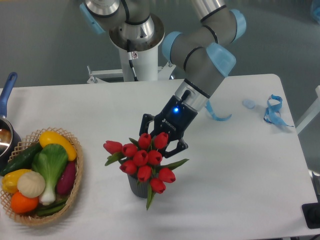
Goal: Pick up the flowers from the vase
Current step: 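Lift the gripped tulip bunch up out of the vase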
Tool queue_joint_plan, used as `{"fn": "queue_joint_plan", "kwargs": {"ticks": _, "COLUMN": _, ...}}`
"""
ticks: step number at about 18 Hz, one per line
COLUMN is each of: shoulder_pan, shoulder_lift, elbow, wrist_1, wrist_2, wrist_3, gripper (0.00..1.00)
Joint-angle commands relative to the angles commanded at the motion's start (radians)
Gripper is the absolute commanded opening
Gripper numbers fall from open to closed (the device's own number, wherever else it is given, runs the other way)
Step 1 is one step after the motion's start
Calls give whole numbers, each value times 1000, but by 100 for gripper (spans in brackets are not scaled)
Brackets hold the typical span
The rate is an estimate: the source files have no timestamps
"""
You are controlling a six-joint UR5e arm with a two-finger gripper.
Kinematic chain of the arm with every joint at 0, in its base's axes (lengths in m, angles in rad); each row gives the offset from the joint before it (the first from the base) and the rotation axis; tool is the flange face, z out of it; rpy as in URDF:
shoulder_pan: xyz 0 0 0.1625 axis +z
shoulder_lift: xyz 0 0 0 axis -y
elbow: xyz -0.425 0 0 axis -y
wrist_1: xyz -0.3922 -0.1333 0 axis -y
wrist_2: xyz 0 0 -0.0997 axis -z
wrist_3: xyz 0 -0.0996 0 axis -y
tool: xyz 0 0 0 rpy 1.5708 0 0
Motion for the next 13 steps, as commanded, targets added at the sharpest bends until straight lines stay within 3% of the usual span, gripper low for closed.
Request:
{"fn": "queue_joint_plan", "kwargs": {"ticks": 5, "shoulder_pan": 5, "shoulder_lift": 55, "elbow": 24, "wrist_1": 0, "wrist_2": -29, "wrist_3": -77, "gripper": 40}}
{"fn": "queue_joint_plan", "kwargs": {"ticks": 13, "shoulder_pan": 18, "shoulder_lift": 63, "elbow": 144, "wrist_1": 0, "wrist_2": -69, "wrist_3": -199, "gripper": 40}}
